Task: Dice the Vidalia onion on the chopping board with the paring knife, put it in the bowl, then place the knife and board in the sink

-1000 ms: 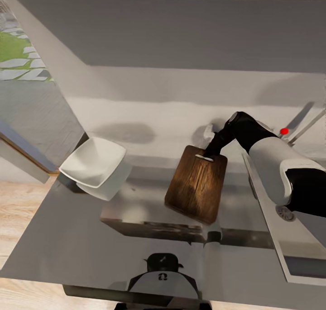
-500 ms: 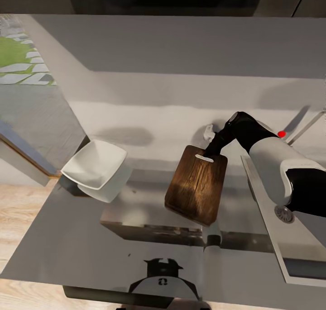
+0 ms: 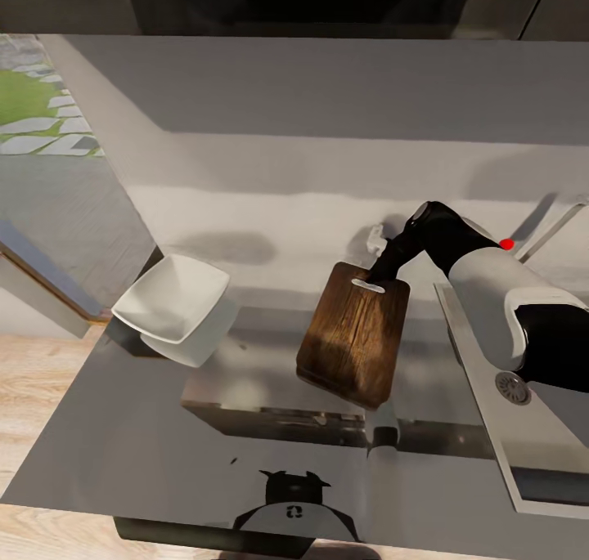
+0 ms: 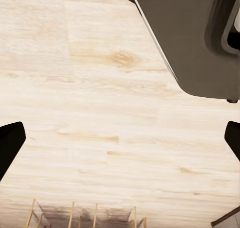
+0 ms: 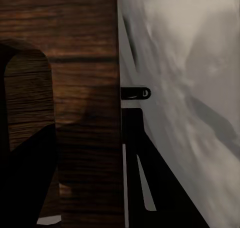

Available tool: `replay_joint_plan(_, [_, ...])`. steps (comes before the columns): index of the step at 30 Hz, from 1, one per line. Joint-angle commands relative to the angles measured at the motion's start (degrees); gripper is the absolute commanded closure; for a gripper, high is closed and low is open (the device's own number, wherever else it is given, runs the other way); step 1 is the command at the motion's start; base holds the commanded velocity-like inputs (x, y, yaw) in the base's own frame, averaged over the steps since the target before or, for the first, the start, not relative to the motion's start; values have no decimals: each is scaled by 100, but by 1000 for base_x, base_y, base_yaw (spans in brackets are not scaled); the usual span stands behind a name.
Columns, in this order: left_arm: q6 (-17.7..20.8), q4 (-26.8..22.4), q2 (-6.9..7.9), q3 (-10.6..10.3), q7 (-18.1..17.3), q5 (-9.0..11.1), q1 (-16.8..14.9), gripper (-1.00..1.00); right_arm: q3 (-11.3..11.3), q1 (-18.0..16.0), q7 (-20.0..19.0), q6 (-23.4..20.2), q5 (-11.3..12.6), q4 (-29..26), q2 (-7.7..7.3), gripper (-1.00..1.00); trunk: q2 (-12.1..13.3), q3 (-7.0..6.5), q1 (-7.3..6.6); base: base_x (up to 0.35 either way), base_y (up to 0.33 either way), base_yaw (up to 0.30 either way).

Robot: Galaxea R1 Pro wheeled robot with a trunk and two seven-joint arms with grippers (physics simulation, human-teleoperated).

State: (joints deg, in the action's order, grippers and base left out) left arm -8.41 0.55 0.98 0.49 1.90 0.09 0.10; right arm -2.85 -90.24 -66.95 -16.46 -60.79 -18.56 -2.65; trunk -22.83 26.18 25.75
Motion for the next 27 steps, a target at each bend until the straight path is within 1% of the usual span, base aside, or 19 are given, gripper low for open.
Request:
replay_joint_plan(1, [-28, 5, -1, 1, 12, 0, -1, -100, -30, -2, -20, -59, 17, -8, -1, 100, -9, 7, 3, 0, 0, 0])
replay_joint_plan(5, [-29, 6, -1, 0, 12, 0, -1, -100, -31, -2, -14, -96, 17, -8, 2, 100, -9, 7, 3, -11, 0, 0])
replay_joint_plan(9, [-29, 7, -1, -3, 12, 0, -1, -100, -26, -2, -2, -301, 22, -7, -14, 100, -9, 7, 3, -127, 0, 0])
replay_joint_plan(12, [-29, 7, -1, -4, 12, 0, -1, -100, -19, -2, 35, -409, 23, -12, -29, 100, -9, 7, 3, -244, 0, 0])
replay_joint_plan(18, [-29, 7, -1, -5, 12, -4, -1, -100, -7, -2, 282, -555, 31, -9, -53, 100, -9, 7, 3, -297, 0, 0])
replay_joint_plan(22, [-29, 4, 4, -5, 12, -14, -1, -100, 38, -2, 459, -720, 60, -8, -137, 100, -9, 7, 3, -310, 0, 0])
replay_joint_plan(24, [-29, 4, 6, -5, 12, -18, -1, -100, 166, -2, 522, -765, 100, -11, -167, 100, -9, 7, 3, -266, 0, 0])
replay_joint_plan(26, [-29, 4, 7, -5, 12, -23, -1, -100, 469, -2, 601, -798, 142, -14, -189, 100, -9, 7, 3, -138, 0, 0])
replay_joint_plan(27, [-29, 3, 7, -5, 12, -24, -1, -100, 553, -2, 626, -806, 148, -14, -193, 100, -9, 7, 3, -86, 0, 0])
